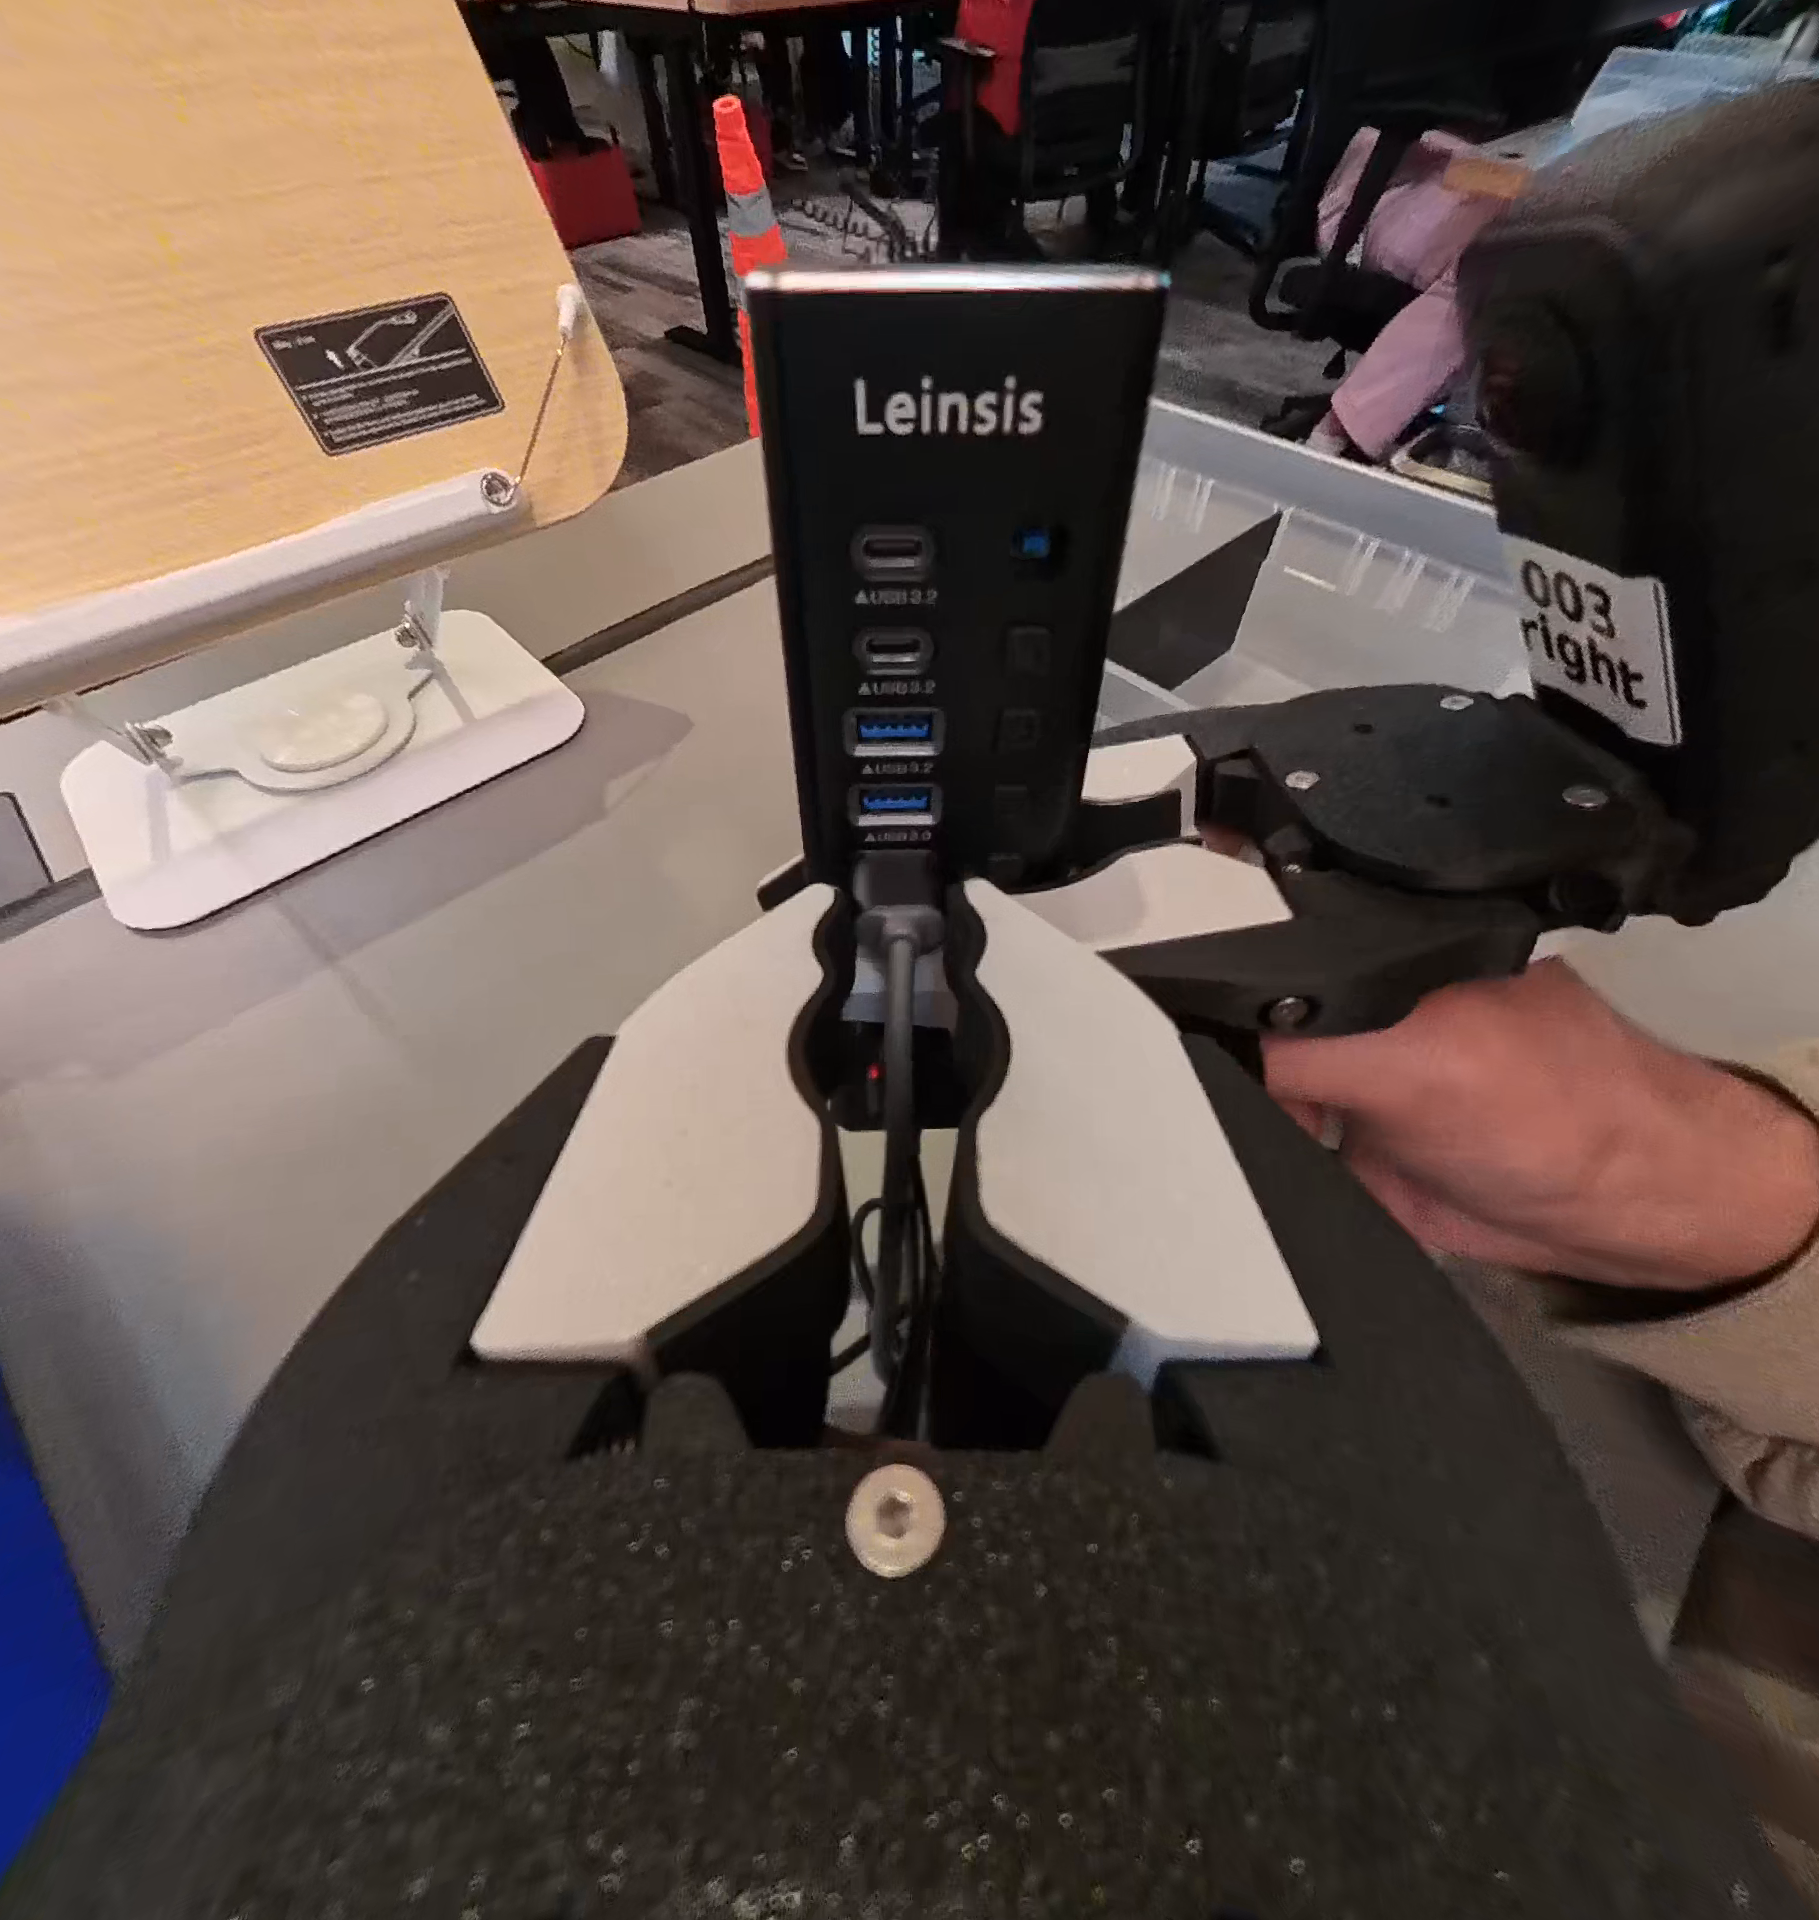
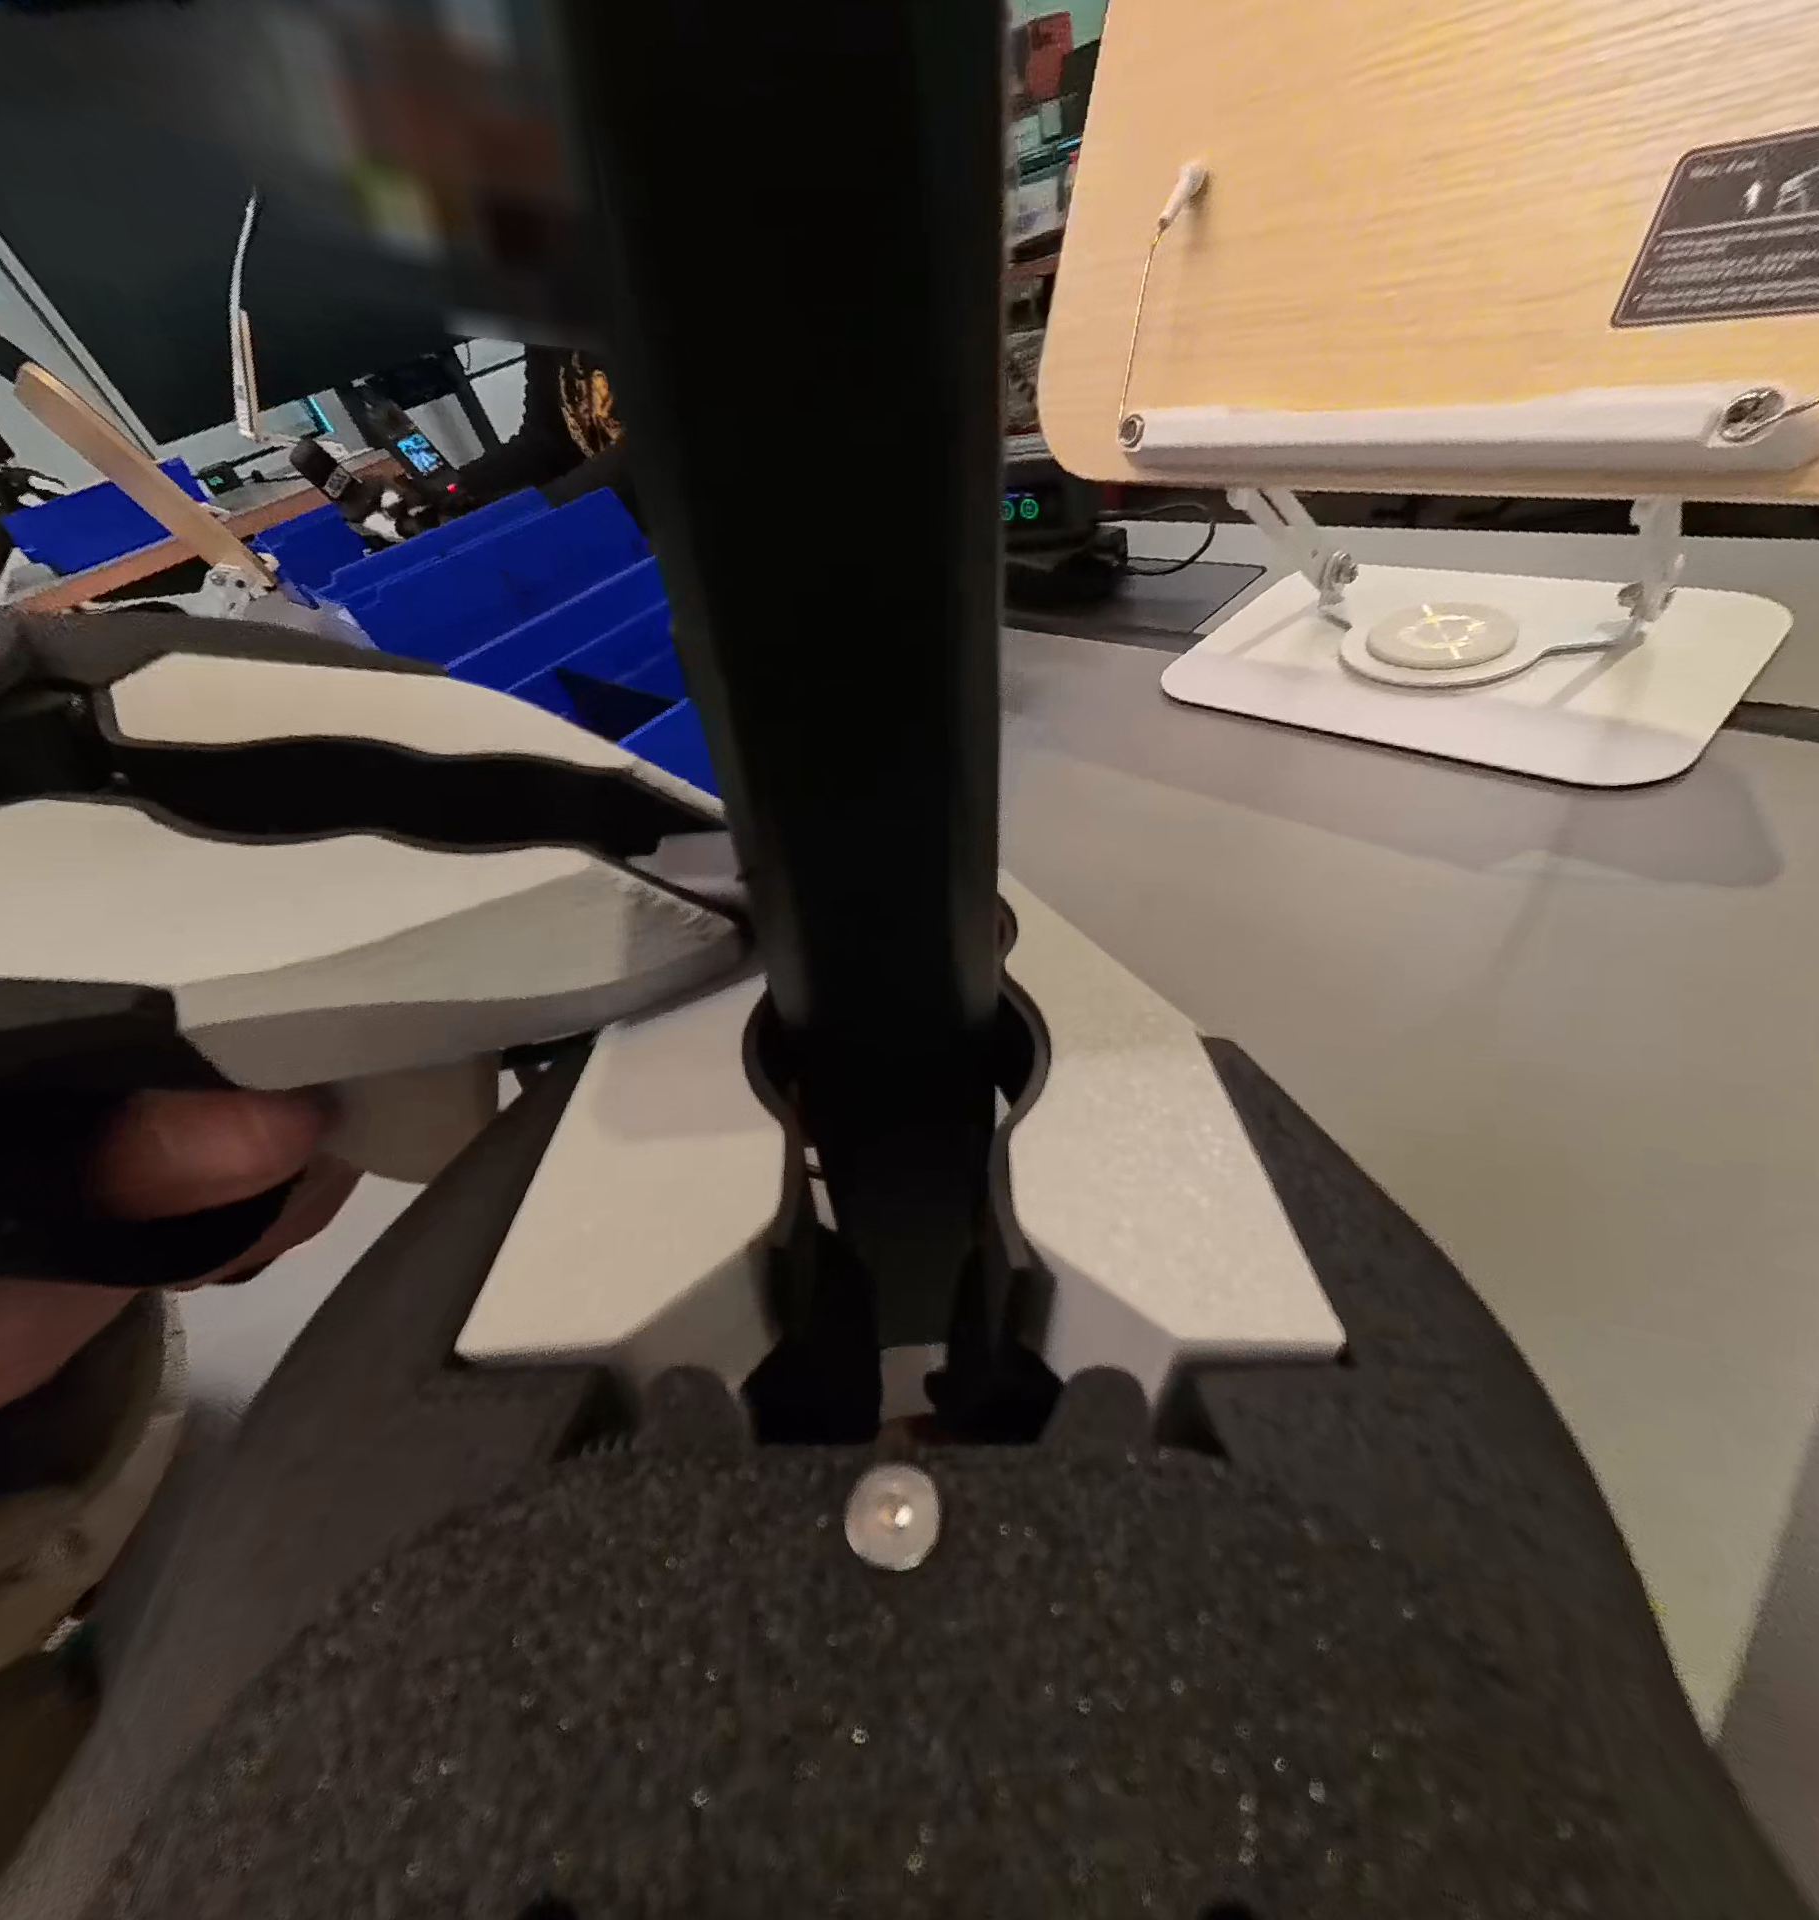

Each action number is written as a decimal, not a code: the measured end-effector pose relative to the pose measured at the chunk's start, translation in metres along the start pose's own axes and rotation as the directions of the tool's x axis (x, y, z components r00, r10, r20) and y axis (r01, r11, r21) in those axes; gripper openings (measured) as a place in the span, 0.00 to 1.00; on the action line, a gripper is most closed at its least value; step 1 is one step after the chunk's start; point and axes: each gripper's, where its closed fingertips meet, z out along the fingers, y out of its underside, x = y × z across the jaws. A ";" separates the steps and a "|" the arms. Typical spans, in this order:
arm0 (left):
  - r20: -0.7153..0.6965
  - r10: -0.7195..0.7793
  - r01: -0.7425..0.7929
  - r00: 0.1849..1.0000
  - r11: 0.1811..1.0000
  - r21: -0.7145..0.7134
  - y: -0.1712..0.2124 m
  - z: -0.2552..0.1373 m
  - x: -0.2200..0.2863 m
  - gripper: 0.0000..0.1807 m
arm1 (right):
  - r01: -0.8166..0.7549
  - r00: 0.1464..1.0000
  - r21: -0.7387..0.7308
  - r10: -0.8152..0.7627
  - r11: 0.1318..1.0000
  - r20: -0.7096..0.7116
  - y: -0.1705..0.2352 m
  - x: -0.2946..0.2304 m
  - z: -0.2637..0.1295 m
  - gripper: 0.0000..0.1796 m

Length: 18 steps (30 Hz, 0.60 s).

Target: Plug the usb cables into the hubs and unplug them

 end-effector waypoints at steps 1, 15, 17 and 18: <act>0.001 0.009 -0.009 1.000 1.000 -0.002 0.001 -0.001 0.000 0.09 | 0.017 1.000 -0.001 -0.017 1.000 -0.011 0.000 0.000 0.000 0.15; -0.026 -0.113 0.112 0.993 0.993 -0.023 0.003 -0.002 -0.008 0.09 | 0.009 1.000 -0.058 -0.009 0.998 0.002 0.005 -0.003 0.006 0.15; -0.009 -0.119 0.119 0.993 0.993 -0.027 0.002 0.004 -0.017 0.09 | 0.036 0.998 -0.040 -0.038 0.999 -0.043 0.002 0.004 0.003 0.18; -0.005 -0.155 0.155 0.988 0.988 -0.025 0.000 0.006 -0.025 0.09 | 0.050 0.997 -0.020 -0.051 0.999 -0.053 -0.002 0.007 -0.001 0.19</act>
